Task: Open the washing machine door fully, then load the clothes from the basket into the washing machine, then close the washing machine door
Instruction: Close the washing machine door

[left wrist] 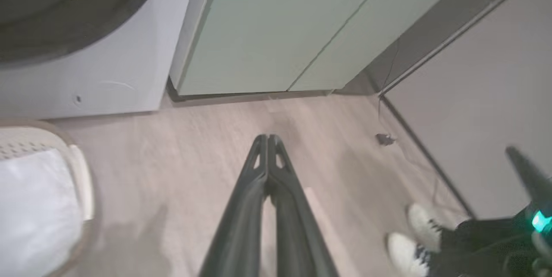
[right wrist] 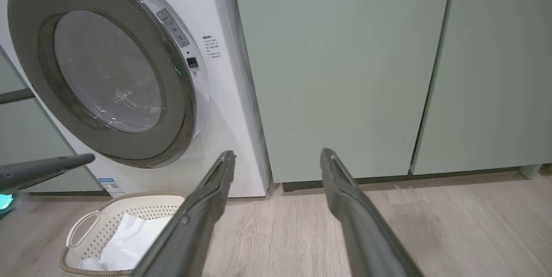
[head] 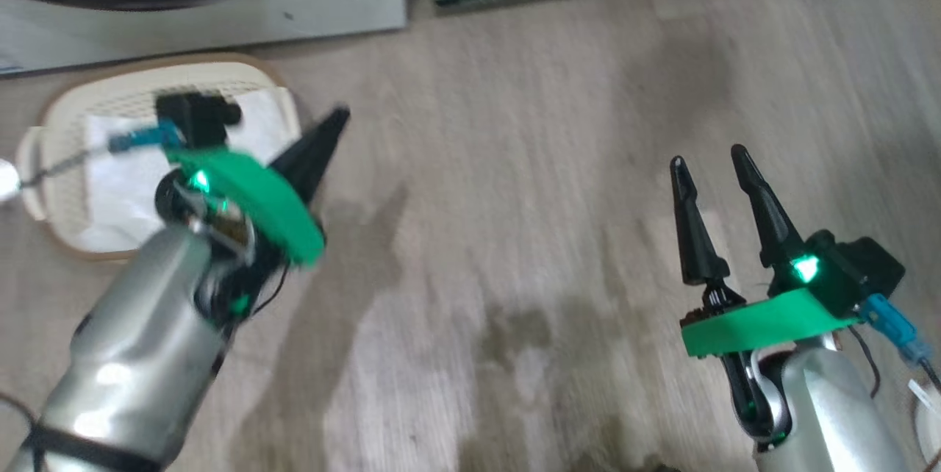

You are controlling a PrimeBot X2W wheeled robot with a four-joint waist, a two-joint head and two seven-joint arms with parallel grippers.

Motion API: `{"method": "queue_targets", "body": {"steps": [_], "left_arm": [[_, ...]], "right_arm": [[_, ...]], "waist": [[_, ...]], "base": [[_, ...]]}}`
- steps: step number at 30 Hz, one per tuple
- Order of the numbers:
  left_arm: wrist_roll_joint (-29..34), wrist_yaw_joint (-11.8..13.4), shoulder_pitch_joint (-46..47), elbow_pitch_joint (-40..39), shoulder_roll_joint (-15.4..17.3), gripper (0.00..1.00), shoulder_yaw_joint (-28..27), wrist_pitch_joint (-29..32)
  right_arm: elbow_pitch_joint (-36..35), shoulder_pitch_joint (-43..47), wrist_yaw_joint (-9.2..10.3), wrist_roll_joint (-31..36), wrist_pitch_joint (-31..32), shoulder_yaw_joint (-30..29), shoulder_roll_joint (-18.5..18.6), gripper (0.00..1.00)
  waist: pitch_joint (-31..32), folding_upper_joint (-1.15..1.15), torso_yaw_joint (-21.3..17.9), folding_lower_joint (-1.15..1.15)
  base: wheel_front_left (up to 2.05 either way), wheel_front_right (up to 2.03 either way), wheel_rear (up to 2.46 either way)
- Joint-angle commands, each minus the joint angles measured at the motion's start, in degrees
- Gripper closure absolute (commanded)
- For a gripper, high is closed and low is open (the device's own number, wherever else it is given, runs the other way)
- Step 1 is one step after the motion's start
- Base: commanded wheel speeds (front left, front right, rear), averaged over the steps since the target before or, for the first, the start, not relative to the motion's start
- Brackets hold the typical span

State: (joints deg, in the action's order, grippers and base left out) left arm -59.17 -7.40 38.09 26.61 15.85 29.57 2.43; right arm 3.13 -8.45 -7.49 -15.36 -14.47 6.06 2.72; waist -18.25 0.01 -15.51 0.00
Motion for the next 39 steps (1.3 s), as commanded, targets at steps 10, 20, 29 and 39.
{"method": "queue_targets", "body": {"steps": [10,20,29,39], "left_arm": [[20.3,8.3,-7.6,-10.3,11.9,1.00,3.6,-17.0],[32.1,14.6,-25.2,-31.6,2.2,1.00,-15.4,-17.4],[43.1,6.0,-34.3,-37.1,-9.3,1.00,-25.2,-17.4],[47.5,0.9,-36.1,-33.7,-12.7,0.00,-26.8,-17.4]], "right_arm": [[-2.6,3.1,0.00,3.1,-0.5,-1.0,0.2,0.00],[-3.6,4.8,0.00,4.1,-0.5,-0.8,0.2,0.00],[-4.0,5.1,0.00,4.1,-0.5,-0.2,0.2,0.00],[-4.3,5.1,0.00,4.2,-0.5,0.2,0.2,0.00]], "waist": [[9.2,-0.01,11.8,0.00],[11.8,-0.01,16.3,0.00],[12.5,-0.01,16.7,0.00],[13.1,-0.01,16.8,0.00]], "base": [[0.00,0.00,0.00],[0.00,0.00,0.00],[0.00,0.00,0.00],[0.00,0.00,0.00]]}}
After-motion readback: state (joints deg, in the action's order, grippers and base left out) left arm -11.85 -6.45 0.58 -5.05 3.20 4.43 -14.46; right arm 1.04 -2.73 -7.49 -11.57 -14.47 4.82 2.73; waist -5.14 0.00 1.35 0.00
